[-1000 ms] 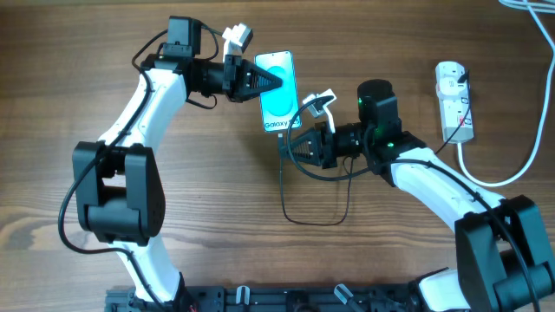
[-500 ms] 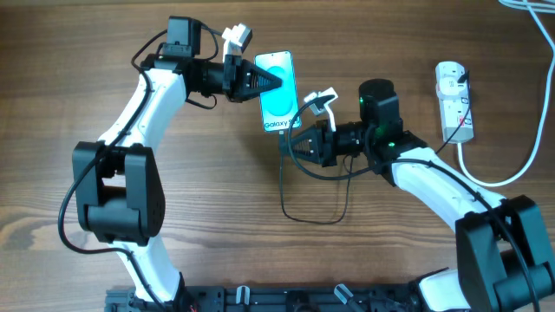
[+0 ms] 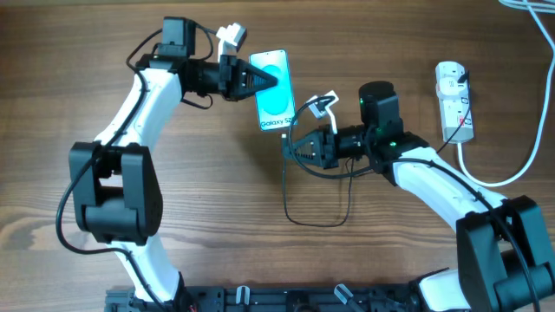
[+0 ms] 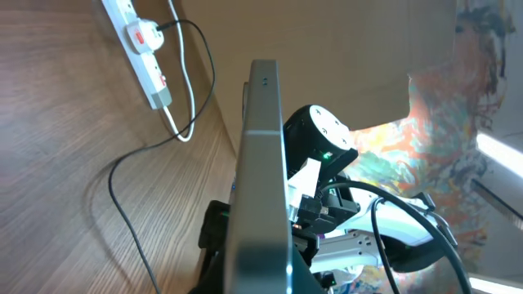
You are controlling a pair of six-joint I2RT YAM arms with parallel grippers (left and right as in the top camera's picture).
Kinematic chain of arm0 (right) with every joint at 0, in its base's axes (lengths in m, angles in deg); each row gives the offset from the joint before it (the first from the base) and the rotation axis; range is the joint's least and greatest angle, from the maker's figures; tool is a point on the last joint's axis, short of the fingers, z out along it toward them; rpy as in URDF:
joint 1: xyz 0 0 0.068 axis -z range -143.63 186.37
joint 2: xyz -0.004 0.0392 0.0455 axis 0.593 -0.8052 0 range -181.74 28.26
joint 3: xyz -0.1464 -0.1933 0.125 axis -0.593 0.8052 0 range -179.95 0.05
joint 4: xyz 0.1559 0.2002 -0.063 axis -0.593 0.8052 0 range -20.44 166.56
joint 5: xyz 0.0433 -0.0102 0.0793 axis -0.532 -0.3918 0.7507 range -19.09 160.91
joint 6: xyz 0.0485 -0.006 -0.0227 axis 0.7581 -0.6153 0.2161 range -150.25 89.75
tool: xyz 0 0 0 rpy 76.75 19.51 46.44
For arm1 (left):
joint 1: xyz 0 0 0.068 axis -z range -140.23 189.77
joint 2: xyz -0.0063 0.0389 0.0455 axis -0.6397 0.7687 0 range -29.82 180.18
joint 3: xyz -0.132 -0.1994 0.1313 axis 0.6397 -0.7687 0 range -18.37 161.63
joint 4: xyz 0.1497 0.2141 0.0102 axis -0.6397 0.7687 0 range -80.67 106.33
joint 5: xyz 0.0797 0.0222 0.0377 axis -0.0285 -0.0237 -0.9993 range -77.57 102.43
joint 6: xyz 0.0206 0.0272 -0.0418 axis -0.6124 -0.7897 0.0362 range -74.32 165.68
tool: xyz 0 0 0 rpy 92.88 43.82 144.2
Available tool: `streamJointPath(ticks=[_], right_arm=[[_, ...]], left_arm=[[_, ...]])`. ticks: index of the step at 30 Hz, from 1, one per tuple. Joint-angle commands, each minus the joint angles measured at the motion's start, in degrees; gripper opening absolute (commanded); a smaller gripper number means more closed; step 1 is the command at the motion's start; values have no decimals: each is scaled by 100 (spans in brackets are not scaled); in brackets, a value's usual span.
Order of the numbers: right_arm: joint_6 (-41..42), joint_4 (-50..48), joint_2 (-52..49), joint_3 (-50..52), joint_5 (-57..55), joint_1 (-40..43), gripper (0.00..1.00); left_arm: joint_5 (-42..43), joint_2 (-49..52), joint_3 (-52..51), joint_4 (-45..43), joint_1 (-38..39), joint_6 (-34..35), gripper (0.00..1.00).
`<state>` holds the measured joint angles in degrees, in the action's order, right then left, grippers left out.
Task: Plug charger to phone and switch on socket
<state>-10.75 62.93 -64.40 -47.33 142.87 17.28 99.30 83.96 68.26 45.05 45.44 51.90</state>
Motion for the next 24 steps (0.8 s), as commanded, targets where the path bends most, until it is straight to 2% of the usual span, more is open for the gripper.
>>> streamJointPath(ticks=[1,12,24], right_arm=[[-131,-155,103,-28,125,-35,5],[2,-529,103,-28,262,-33,5],[-66,-225,101,-26,131,-33,5]], left_arm=[[160,-74,-26,55,-61,-153,4],[-103,-74,-28,138,138,-160,4],[-79,-74,-28,138,157,-175,4]])
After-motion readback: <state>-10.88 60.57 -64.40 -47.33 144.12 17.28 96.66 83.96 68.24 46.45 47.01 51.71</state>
